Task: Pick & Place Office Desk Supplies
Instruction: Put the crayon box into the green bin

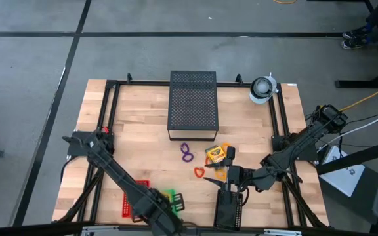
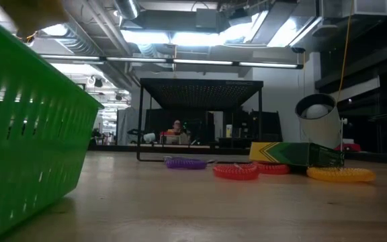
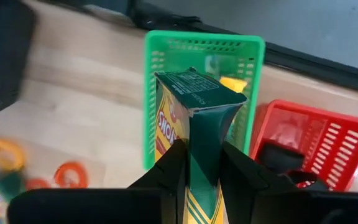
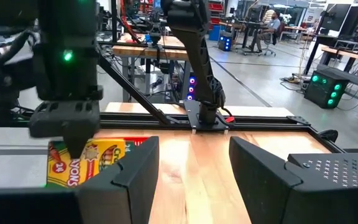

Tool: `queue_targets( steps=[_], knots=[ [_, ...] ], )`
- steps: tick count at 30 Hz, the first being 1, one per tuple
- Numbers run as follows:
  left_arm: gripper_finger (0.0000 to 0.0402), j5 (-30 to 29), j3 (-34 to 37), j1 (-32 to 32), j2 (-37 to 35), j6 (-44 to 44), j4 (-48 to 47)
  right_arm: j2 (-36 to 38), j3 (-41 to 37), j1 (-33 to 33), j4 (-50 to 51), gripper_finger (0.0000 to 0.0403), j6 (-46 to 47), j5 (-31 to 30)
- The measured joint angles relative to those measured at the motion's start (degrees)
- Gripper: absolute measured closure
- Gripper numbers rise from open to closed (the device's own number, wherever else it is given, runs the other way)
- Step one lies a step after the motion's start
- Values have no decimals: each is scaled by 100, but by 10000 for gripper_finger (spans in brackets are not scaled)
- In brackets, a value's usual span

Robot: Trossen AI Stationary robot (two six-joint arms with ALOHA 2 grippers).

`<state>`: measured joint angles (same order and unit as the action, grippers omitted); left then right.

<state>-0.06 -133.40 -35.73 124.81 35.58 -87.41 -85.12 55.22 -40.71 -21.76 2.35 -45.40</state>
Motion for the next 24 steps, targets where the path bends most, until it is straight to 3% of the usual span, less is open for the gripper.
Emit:
queue_targets(
  steps=[4,14,24],
  knots=[
    [336,293,2,-65,212,6,10,0,0,0,0,207,2,0],
    [336,123,4,25,291,209,-21,0,0,0,2,207,15,2],
    [336,537,4,62,307,150,67,0,0,0,82,207,38,2]
  ],
)
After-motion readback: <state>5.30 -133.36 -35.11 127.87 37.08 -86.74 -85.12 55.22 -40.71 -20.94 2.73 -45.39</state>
